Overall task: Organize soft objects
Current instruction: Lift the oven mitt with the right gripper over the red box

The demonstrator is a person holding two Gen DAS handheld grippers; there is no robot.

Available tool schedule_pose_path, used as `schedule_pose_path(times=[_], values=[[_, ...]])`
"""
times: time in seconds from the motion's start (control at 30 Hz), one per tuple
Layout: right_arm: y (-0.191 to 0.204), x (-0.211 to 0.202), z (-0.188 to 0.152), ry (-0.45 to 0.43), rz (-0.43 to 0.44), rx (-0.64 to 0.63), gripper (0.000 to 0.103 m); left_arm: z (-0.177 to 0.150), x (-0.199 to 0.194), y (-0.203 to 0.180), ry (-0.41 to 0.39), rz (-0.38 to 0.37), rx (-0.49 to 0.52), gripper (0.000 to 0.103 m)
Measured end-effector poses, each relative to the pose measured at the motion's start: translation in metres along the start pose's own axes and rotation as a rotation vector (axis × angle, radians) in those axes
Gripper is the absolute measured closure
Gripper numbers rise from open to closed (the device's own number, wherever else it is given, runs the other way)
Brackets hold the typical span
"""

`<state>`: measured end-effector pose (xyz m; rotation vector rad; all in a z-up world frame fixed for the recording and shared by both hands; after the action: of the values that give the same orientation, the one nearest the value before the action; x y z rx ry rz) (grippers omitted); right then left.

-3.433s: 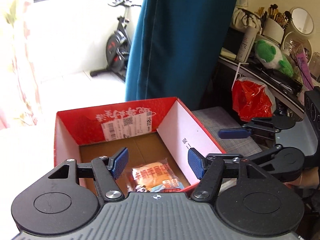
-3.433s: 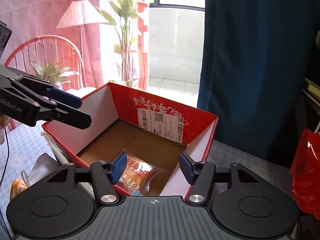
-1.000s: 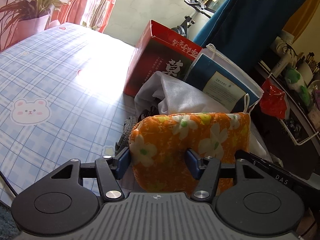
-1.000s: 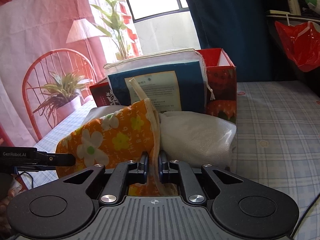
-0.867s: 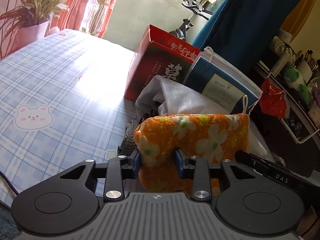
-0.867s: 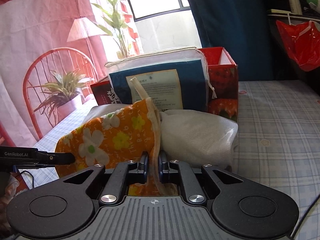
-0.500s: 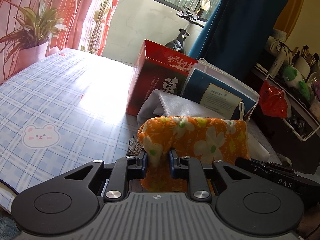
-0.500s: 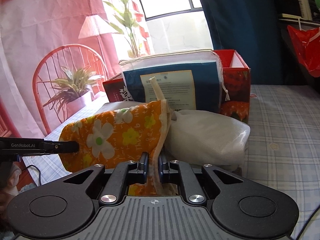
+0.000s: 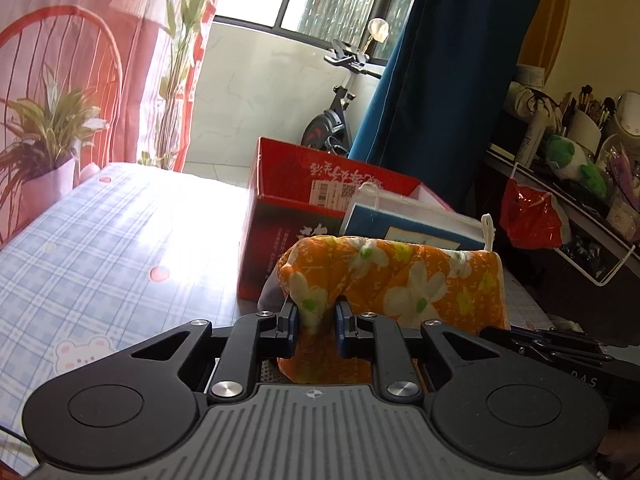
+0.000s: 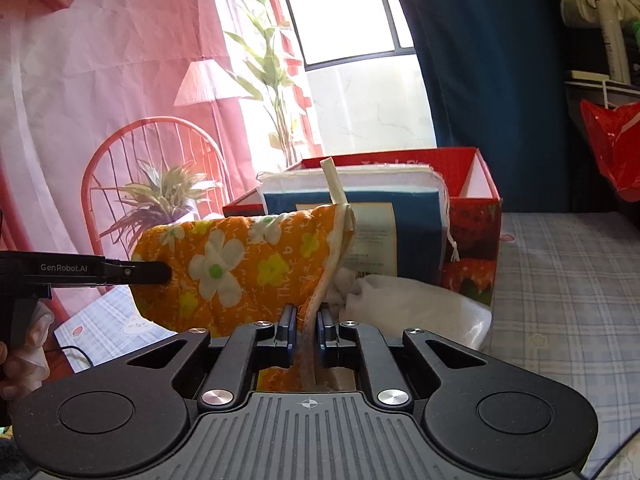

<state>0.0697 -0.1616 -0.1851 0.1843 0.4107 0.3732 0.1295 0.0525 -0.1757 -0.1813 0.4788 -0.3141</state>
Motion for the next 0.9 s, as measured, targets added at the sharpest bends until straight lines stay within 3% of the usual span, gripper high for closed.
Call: schedule_pose_path(times=[0.4, 0.9], values=[[-0.007, -0.001, 0.054, -0.067, 0.004, -0.070, 0.093, 0.061, 0.013, -0.023, -0.081, -0.038, 0.082, 0.084], [-0.022, 0.020, 0.132, -0.104, 0.025, -0.126, 0.094, 0.124, 0.037, -0.031, -0.135, -0.057, 0.105, 0.084]])
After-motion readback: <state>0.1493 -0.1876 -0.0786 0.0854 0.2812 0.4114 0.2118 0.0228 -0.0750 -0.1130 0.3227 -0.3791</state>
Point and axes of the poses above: each gripper's, at about its wrist camera, not at the fingertips, and x roughly the way its jaws point, y to its left, z to its top, the point moved 4 cm from there along x, roughly the way its jaws point, and after that the axes turned 3 degrees about -y, right-handed, at the moved point
